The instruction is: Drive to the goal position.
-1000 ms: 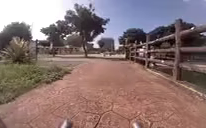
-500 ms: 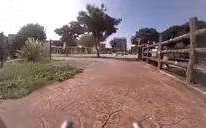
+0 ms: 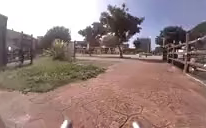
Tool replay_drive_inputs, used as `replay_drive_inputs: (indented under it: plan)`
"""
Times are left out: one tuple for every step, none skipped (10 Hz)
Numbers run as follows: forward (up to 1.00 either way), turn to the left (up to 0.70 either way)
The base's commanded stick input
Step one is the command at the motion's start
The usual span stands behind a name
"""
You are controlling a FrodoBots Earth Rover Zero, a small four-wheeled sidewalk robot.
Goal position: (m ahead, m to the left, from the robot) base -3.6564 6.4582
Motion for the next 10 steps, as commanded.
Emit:
replay_drive_inputs:
  plan:
    - [0.0,0.5]
    - [0.0,0.5]
    - [0.0,0.5]
    - [0.0,0.5]
    - [0.0,0.5]
    - [0.0,0.5]
    - [0.0,0.5]
    - [0.0,0.5]
    - [0.0,0.5]
    - [0.0,0.5]
